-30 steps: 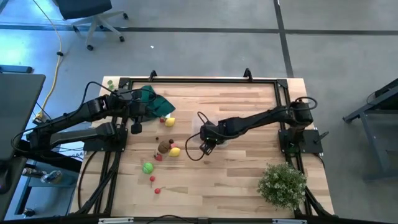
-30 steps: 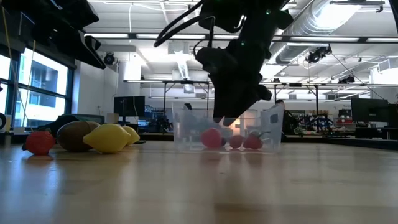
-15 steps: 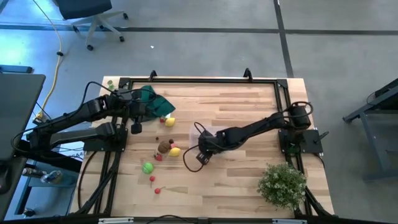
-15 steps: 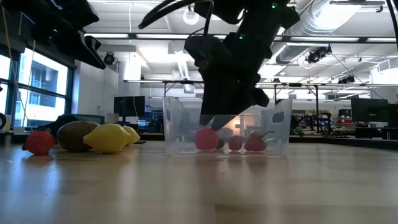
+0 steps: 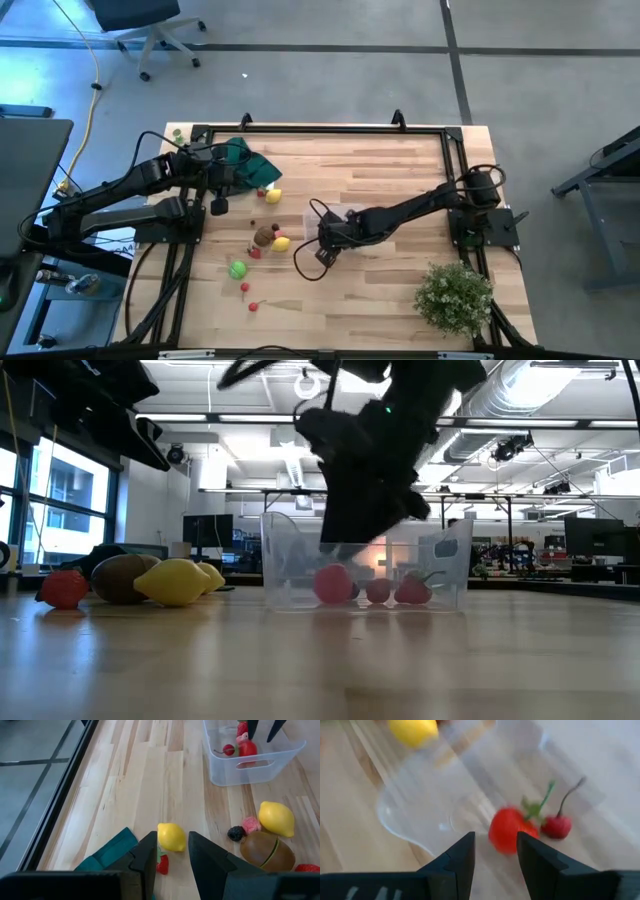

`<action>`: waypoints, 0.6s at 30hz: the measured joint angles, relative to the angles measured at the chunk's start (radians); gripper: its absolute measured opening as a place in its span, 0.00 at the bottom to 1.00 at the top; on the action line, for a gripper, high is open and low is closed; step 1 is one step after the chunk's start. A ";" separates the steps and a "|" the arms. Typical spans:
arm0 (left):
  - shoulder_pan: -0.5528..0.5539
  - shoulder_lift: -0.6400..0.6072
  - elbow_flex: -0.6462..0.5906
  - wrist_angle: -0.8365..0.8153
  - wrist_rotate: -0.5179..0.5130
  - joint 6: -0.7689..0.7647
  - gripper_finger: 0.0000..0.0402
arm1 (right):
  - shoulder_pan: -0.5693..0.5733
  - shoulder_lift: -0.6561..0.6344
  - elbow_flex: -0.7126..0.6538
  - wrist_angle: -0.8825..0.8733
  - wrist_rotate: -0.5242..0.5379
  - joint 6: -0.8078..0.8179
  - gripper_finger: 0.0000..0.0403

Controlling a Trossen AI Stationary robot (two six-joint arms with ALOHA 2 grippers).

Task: Pick and placing Produce into tupperware
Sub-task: Put the top yellow lemon into the transparent bin

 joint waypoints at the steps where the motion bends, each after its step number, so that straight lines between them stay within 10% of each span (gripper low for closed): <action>1: 0.000 0.000 0.000 0.000 0.000 0.000 0.25 | 0.000 -0.003 0.025 -0.027 0.020 -0.025 0.33; 10: 0.000 0.000 0.000 0.000 0.000 0.000 0.25 | -0.011 -0.071 0.263 -0.246 0.217 -0.396 0.32; 18: 0.000 0.000 0.000 0.000 0.000 0.000 0.25 | -0.153 -0.333 0.033 -0.065 -0.036 -0.666 0.20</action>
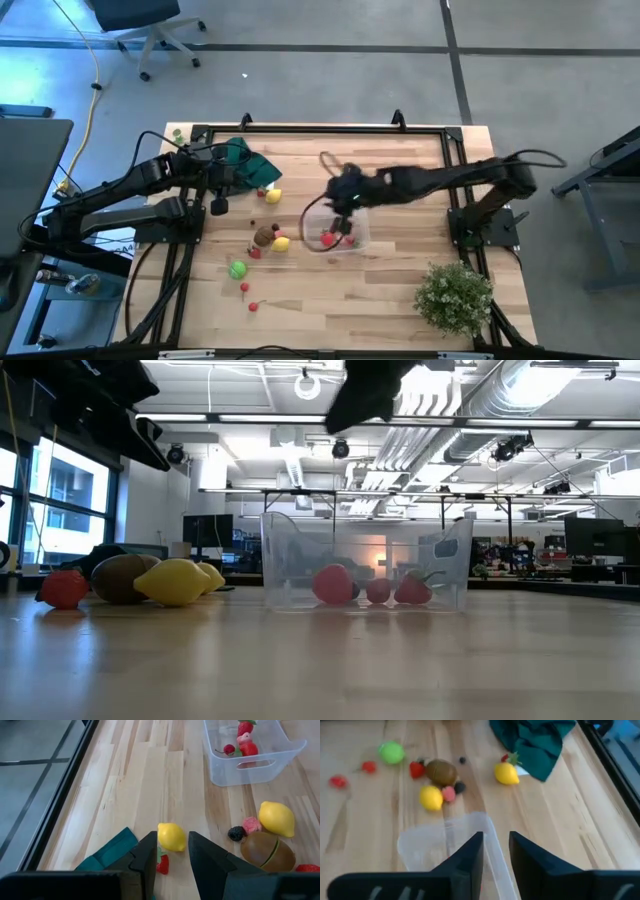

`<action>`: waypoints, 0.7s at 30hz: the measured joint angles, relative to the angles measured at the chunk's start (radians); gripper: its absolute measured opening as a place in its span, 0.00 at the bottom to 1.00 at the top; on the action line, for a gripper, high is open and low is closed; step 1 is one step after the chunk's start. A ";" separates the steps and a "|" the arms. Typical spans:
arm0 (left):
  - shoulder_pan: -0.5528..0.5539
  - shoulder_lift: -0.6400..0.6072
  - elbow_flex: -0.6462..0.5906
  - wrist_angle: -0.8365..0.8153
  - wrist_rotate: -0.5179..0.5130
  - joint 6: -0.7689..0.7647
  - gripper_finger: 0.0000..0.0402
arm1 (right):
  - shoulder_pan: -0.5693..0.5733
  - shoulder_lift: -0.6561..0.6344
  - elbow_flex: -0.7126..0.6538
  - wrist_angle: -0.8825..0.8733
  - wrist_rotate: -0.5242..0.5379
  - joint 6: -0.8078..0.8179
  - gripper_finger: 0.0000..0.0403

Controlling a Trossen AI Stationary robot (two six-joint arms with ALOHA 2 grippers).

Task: Pick and placing Produce into tupperware
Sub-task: Put the top yellow lemon into the transparent bin

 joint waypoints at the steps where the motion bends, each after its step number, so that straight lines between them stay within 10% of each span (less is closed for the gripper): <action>1: 0.000 0.000 0.000 0.000 0.000 0.000 0.25 | -0.019 -0.043 -0.041 0.019 -0.035 -0.030 0.19; 12: 0.000 0.000 0.000 0.000 0.000 0.000 0.25 | -0.154 -0.539 -0.463 0.247 -0.211 -0.171 0.15; 21: 0.000 0.000 0.000 0.000 0.000 0.000 0.25 | -0.159 -0.675 -0.593 0.243 -0.276 -0.182 0.15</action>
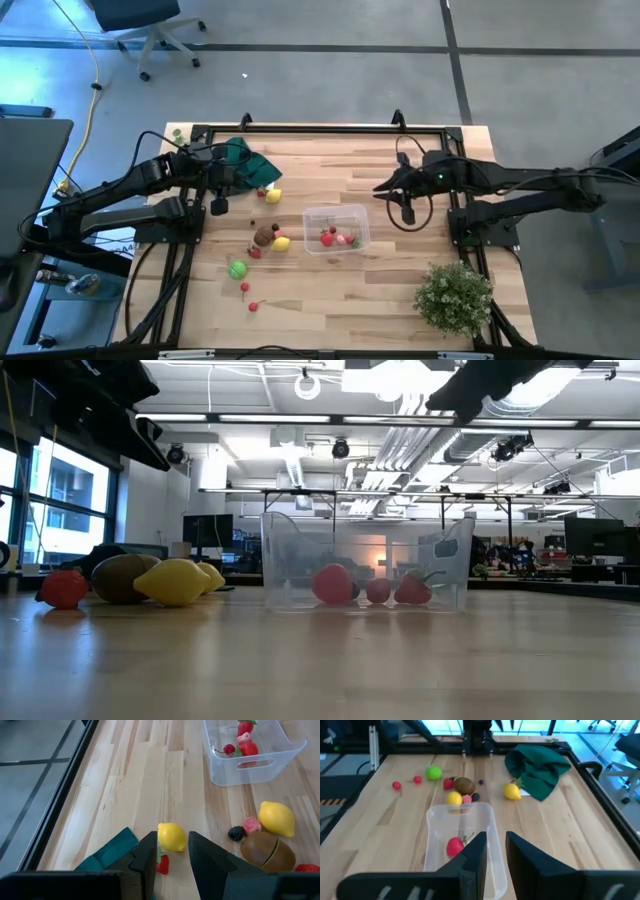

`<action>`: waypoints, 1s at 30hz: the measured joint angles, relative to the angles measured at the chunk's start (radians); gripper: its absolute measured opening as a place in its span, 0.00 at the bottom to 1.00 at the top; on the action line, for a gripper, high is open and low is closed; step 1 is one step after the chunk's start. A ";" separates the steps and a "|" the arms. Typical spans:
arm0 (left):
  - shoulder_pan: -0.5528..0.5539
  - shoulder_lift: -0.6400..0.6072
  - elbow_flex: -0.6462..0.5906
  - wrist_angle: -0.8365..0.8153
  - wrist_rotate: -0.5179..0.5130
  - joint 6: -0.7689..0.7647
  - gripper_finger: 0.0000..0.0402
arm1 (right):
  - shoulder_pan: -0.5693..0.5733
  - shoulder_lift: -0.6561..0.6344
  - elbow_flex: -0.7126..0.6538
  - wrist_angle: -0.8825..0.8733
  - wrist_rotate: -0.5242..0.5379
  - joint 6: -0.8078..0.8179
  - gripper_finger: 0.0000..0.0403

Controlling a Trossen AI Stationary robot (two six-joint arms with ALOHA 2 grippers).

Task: Pick and placing Produce into tupperware
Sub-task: Put the top yellow lemon into the transparent bin

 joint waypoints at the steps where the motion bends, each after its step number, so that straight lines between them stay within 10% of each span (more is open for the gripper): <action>1: 0.000 0.000 0.000 0.000 0.000 0.000 0.25 | 0.001 -0.001 -0.007 0.000 -0.002 -0.008 0.15; 30: 0.000 0.000 0.000 0.000 0.000 0.000 0.25 | 0.002 -0.144 -0.026 -0.174 0.029 0.001 0.16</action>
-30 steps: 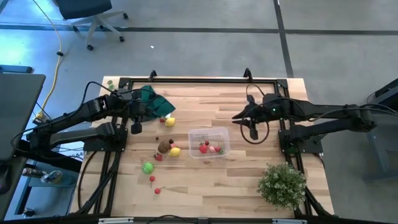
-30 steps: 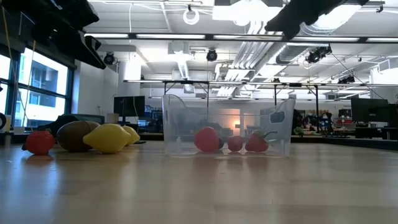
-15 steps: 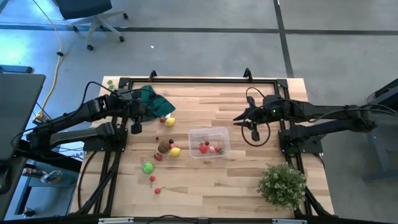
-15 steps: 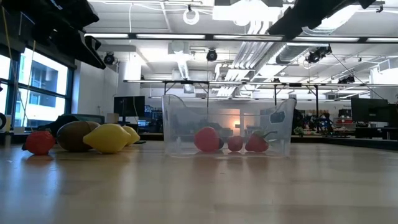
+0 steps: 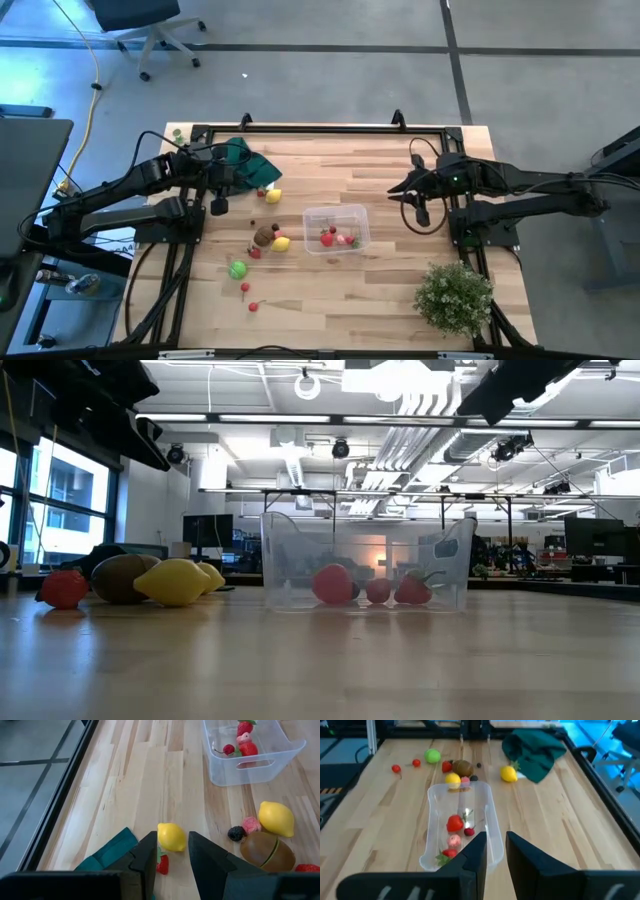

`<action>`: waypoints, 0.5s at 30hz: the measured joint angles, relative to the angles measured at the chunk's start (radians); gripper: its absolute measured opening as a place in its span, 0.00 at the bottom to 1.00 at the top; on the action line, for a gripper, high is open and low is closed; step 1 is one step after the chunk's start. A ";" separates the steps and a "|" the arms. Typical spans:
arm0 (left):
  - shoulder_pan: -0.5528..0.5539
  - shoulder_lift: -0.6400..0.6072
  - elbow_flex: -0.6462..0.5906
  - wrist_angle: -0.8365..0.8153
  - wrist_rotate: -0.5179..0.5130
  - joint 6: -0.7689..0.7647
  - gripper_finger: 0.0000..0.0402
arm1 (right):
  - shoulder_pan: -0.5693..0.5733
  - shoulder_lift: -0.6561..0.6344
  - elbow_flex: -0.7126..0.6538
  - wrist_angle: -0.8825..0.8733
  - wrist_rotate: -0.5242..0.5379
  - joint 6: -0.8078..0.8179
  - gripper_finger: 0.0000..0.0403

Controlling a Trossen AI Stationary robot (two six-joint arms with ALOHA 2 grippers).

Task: Pick and placing Produce into tupperware
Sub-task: Put the top yellow lemon into the transparent bin

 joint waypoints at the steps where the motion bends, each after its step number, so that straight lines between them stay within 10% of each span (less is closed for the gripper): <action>1: 0.000 0.000 0.000 0.000 0.000 0.000 0.25 | 0.000 0.002 0.000 -0.005 0.001 0.000 0.16; 15: 0.000 0.000 0.000 0.000 0.000 0.000 0.25 | 0.000 0.005 0.000 -0.008 0.002 0.140 0.16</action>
